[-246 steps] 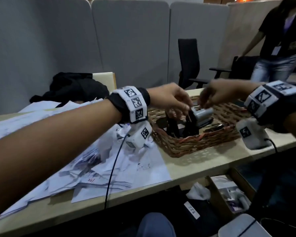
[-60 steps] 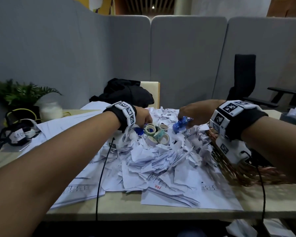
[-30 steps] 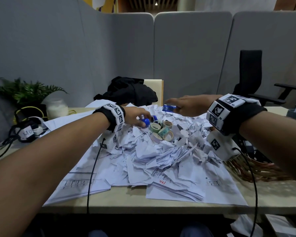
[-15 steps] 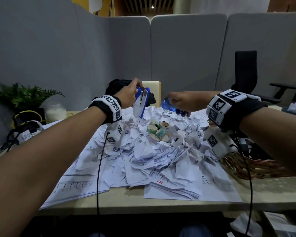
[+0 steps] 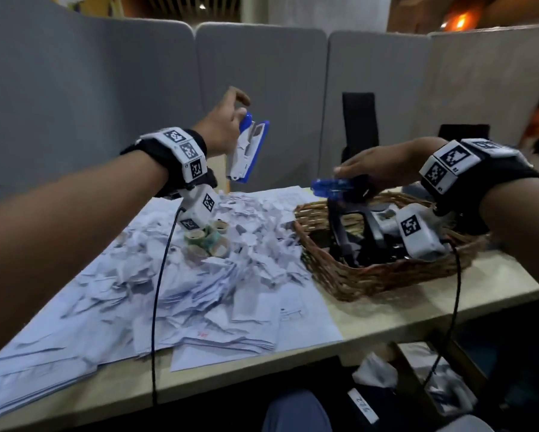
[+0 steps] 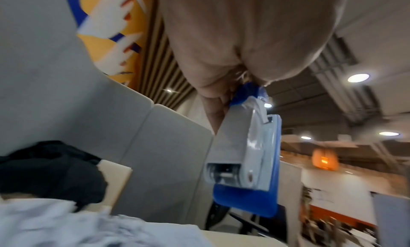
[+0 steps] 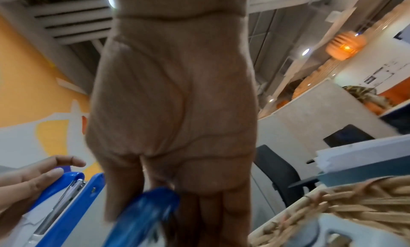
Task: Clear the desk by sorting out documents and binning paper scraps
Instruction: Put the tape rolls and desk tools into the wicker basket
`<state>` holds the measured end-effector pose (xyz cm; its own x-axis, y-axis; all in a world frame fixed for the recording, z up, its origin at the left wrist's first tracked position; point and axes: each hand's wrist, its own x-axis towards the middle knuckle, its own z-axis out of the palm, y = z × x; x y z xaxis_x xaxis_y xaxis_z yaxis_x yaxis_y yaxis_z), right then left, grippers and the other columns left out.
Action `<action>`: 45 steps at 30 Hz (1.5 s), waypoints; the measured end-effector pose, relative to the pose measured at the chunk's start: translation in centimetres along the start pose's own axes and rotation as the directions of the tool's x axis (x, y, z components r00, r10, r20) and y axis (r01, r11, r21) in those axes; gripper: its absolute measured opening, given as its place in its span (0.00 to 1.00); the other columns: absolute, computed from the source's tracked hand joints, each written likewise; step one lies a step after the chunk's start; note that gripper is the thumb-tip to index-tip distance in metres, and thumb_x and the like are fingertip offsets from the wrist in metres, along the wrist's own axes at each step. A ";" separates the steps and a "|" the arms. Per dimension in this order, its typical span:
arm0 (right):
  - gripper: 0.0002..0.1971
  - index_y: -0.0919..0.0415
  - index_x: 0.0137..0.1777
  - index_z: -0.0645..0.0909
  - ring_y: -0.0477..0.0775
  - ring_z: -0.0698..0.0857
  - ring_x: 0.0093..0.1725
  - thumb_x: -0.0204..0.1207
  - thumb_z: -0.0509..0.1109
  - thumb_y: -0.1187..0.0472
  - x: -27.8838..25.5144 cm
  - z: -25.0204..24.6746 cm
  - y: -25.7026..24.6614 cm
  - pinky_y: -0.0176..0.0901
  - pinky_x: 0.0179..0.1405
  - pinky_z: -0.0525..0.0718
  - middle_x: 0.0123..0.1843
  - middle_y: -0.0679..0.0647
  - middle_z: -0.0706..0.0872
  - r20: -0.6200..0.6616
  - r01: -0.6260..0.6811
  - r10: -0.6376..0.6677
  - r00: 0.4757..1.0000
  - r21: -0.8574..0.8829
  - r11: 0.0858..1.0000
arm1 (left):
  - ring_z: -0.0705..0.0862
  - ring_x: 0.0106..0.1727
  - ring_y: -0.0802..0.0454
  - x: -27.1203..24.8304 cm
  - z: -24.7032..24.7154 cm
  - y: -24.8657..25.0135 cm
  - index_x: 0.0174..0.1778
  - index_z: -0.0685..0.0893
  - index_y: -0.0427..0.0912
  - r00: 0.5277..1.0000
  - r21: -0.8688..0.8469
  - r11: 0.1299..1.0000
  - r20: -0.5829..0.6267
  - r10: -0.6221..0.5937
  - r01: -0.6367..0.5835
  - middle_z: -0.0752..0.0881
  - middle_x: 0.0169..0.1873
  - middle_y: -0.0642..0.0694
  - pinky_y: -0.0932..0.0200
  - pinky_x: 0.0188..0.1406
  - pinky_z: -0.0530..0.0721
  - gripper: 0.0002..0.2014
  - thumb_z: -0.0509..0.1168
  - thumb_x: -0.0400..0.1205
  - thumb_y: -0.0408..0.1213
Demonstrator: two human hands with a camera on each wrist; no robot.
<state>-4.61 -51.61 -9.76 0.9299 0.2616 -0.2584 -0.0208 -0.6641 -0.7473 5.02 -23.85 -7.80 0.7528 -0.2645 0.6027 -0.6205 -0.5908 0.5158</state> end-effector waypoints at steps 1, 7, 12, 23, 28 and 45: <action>0.14 0.67 0.56 0.76 0.52 0.87 0.34 0.89 0.53 0.57 -0.7 -0.2 1.0 0.39 0.31 0.85 0.43 0.61 0.86 0.038 -0.072 0.071 0.997 0.011 0.997 | 0.73 0.29 0.53 0.2 1.1 1.3 0.66 0.69 0.42 0.999 -0.005 1.000 0.044 0.013 -0.013 0.73 0.32 0.51 0.56 0.32 0.75 0.11 0.49 0.89 0.37; 0.10 0.67 0.57 0.78 0.58 0.83 0.43 0.88 0.56 0.64 -3.1 -0.5 5.6 0.47 0.44 0.86 0.48 0.64 0.83 0.282 -0.217 0.262 0.923 -0.182 0.959 | 0.76 0.23 0.55 -0.9 6.4 7.8 0.67 0.69 0.45 0.916 -0.162 0.987 0.394 0.073 -0.009 0.77 0.38 0.45 0.56 0.22 0.78 0.11 0.49 0.91 0.40; 0.10 0.60 0.60 0.83 0.52 0.84 0.44 0.85 0.62 0.69 -3.0 0.1 6.9 0.37 0.39 0.85 0.50 0.58 0.86 0.230 -0.193 0.279 0.932 -0.335 0.922 | 0.79 0.23 0.59 -2.6 9.5 11.0 0.69 0.69 0.44 0.809 -0.205 0.979 0.577 0.114 0.009 0.79 0.44 0.44 0.57 0.22 0.82 0.13 0.51 0.90 0.41; 0.09 0.71 0.51 0.84 0.57 0.91 0.44 0.77 0.66 0.79 -4.3 -3.7 7.9 0.44 0.44 0.90 0.45 0.64 0.92 -0.168 -0.264 0.227 0.959 -0.248 0.932 | 0.86 0.37 0.54 -4.9 14.8 13.6 0.68 0.72 0.44 0.656 -0.164 0.984 0.751 0.078 0.071 0.82 0.50 0.41 0.48 0.32 0.89 0.12 0.56 0.89 0.41; 0.08 0.68 0.52 0.85 0.51 0.90 0.38 0.78 0.68 0.75 -3.8 -3.6 6.9 0.41 0.40 0.89 0.44 0.62 0.91 -0.276 -0.193 0.114 0.954 -0.279 0.941 | 0.79 0.53 0.49 -6.4 17.0 13.9 0.65 0.77 0.43 0.546 0.018 0.984 0.834 0.085 -0.180 0.79 0.55 0.45 0.61 0.45 0.83 0.12 0.59 0.88 0.42; 0.07 0.65 0.53 0.85 0.53 0.91 0.43 0.76 0.74 0.70 -2.0 -1.9 2.6 0.42 0.37 0.87 0.46 0.61 0.91 -0.371 -0.060 -0.081 0.925 -0.353 0.934 | 0.84 0.57 0.49 -8.1 14.9 12.6 0.75 0.68 0.49 0.581 0.131 0.962 0.813 0.035 -0.240 0.83 0.62 0.48 0.58 0.50 0.84 0.36 0.77 0.74 0.47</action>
<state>-5.77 -55.17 -9.98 0.9982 0.0362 0.0482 0.0545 -0.8831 -0.4660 -5.63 -40.51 -15.24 0.5946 -0.7939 -0.1269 -0.7490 -0.6044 0.2715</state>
